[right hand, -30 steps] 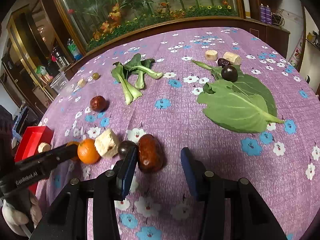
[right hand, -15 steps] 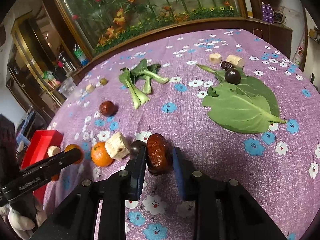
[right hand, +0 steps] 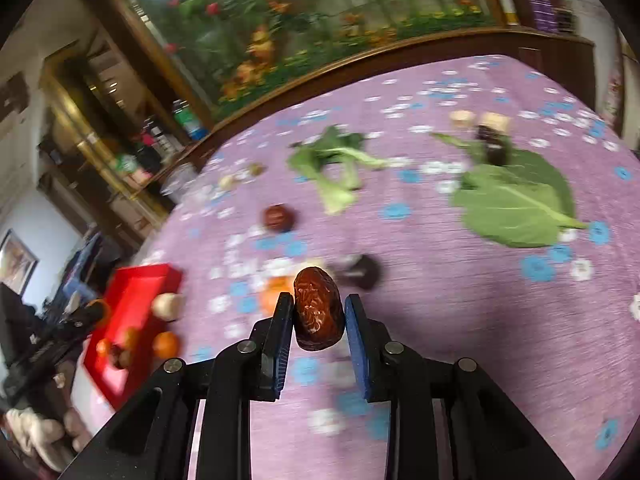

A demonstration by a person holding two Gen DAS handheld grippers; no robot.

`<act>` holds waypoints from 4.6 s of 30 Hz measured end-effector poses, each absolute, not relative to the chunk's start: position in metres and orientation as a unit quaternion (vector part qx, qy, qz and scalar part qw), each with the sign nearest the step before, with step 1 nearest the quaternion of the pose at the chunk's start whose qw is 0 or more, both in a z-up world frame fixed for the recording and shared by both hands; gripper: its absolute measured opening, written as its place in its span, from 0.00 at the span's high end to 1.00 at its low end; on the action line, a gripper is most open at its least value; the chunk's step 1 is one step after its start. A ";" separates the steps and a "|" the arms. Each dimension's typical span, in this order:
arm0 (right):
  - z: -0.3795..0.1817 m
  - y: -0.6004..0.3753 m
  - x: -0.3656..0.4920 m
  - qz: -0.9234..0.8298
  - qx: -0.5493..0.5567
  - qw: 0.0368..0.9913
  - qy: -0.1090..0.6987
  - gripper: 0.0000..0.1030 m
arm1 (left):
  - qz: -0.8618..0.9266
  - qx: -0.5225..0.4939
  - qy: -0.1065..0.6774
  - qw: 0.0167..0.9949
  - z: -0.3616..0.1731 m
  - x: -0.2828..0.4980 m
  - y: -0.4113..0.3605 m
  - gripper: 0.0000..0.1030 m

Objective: Organize fruits
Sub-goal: 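Place the orange and red date into the red tray, opening both grippers, then grasp an orange with the left gripper while the right gripper grasps another orange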

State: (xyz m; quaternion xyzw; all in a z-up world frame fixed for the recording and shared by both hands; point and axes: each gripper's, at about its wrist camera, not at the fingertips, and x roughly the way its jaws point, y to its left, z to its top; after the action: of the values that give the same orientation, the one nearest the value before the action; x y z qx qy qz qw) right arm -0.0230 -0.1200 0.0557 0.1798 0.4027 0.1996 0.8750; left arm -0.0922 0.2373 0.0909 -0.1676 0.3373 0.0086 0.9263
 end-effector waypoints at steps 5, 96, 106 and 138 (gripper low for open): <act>0.075 -0.055 -0.030 0.265 0.160 0.856 0.414 0.72 | 0.051 -0.190 0.340 0.920 0.082 -0.110 0.282 0.72; 0.028 -0.092 -0.013 0.149 0.123 0.879 0.436 0.43 | -0.048 -0.087 0.427 0.899 0.026 -0.050 0.163 0.62; 0.020 -0.054 0.012 0.157 0.094 0.874 0.450 0.42 | -0.040 -0.032 0.421 0.905 0.020 -0.041 0.145 0.51; 0.024 -0.057 0.006 0.139 0.092 0.891 0.422 0.62 | -0.022 -0.079 0.403 0.912 0.030 -0.051 0.161 0.71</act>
State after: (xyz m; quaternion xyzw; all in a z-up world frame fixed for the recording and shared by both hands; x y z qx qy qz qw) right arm 0.0061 -0.0575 0.0236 0.0916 0.4216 0.1394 0.8913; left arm -0.0510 0.1605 0.0304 -0.0792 0.4029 -0.0216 0.9116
